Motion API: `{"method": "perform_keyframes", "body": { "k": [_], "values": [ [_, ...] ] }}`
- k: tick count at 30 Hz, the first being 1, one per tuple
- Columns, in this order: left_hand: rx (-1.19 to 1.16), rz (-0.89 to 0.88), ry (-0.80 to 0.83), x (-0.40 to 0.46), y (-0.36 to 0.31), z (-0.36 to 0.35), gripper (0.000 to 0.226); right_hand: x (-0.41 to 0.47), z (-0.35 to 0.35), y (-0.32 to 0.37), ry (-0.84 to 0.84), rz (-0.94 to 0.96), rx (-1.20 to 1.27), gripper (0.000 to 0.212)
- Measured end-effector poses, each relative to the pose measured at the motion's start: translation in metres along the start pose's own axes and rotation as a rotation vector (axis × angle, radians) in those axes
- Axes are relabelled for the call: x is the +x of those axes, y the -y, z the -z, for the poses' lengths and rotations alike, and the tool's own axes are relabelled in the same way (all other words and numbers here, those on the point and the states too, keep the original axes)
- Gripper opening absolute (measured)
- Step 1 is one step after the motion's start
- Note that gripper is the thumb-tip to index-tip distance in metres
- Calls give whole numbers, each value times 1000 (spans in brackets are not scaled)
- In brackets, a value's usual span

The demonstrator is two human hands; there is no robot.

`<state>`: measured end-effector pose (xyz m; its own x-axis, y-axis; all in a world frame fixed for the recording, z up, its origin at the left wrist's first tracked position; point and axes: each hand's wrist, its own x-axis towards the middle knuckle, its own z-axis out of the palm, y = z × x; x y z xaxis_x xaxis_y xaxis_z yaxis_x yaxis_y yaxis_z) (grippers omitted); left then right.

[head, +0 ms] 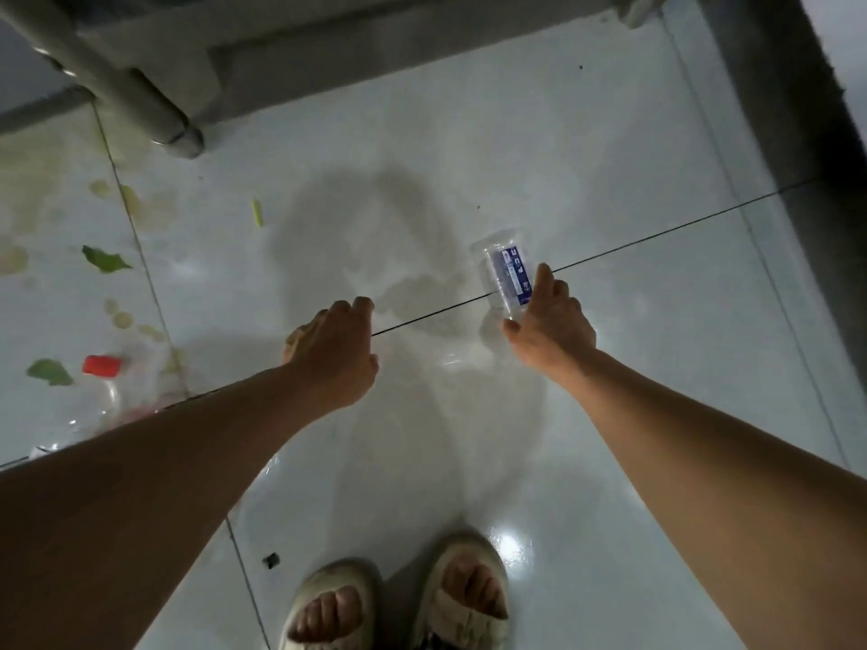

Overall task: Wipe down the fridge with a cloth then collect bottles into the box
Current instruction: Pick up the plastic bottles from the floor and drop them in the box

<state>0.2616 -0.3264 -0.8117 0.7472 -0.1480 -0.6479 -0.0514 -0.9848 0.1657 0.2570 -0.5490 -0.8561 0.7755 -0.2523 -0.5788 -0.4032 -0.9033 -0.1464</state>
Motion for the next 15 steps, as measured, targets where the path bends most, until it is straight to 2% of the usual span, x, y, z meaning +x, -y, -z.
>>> {"method": "perform_keyframes", "body": {
  "k": [4,8,15],
  "values": [
    [-5,0,22,10,14,-22,52,13,-23,-1,-37,-48,-6,93],
    [-13,16,30,5,26,-24,53,12,-27,4,-91,-46,-3,92],
    [-96,86,20,-46,30,7,52,-45,0,36,36,76,-41,87]
  ]
}}
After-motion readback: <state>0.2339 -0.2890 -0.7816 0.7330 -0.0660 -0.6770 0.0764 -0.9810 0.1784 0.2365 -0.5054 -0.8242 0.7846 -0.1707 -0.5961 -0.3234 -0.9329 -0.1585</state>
